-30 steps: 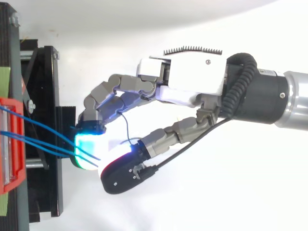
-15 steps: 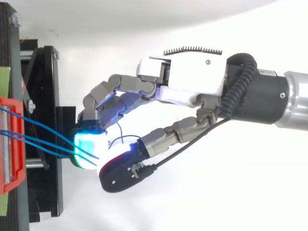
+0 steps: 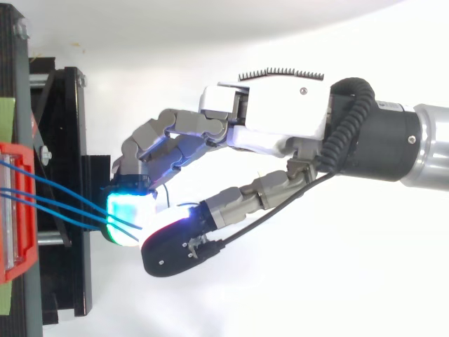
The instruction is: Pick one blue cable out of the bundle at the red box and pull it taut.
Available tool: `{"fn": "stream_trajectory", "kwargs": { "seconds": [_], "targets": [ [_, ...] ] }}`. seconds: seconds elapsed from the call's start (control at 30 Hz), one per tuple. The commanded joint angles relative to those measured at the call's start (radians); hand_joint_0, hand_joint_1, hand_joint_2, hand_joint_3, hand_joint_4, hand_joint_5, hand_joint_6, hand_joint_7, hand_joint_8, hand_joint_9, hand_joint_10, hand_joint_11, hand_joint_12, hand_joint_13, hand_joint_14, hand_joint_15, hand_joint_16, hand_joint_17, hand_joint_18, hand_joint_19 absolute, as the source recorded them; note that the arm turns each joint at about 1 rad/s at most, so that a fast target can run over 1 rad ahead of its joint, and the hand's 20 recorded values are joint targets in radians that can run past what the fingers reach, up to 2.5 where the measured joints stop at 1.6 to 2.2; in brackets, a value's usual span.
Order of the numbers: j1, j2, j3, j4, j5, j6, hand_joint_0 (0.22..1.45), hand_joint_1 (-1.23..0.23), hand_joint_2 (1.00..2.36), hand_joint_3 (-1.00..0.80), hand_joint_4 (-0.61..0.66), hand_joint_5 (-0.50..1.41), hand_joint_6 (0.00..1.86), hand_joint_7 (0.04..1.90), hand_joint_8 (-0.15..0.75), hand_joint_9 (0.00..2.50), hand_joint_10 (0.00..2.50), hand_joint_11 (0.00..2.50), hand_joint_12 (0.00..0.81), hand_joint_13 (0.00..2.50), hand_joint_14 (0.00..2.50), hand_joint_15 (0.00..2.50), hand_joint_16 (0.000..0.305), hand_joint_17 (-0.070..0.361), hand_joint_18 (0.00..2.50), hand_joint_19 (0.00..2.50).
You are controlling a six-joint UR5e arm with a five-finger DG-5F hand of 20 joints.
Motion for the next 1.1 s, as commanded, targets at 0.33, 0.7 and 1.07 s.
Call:
{"fn": "stream_trajectory", "kwargs": {
  "seconds": [0.33, 0.7, 1.07],
  "targets": [
    [0.000, 0.000, 0.000, 0.000, 0.000, 0.000, 0.56, -0.45, 1.22, -0.05, 0.12, -0.19, 0.84, 0.78, 0.319, 0.68, 0.01, 0.64, 0.445, 0.24, 0.00, 0.19, 0.068, 0.153, 0.26, 0.16],
    [0.000, 0.000, -0.001, 0.000, 0.000, 0.000, 0.57, -0.52, 1.00, -0.07, 0.13, -0.17, 0.80, 0.82, 0.334, 0.68, 0.01, 0.64, 0.448, 0.24, 0.00, 0.20, 0.068, 0.154, 0.27, 0.16],
    [0.000, 0.000, 0.000, 0.002, 0.000, -0.001, 0.45, -0.48, 1.00, -0.50, 0.13, -0.18, 0.85, 0.88, 0.342, 0.71, 0.01, 0.73, 0.429, 0.27, 0.01, 0.21, 0.063, 0.143, 0.29, 0.17]
  ]
}}
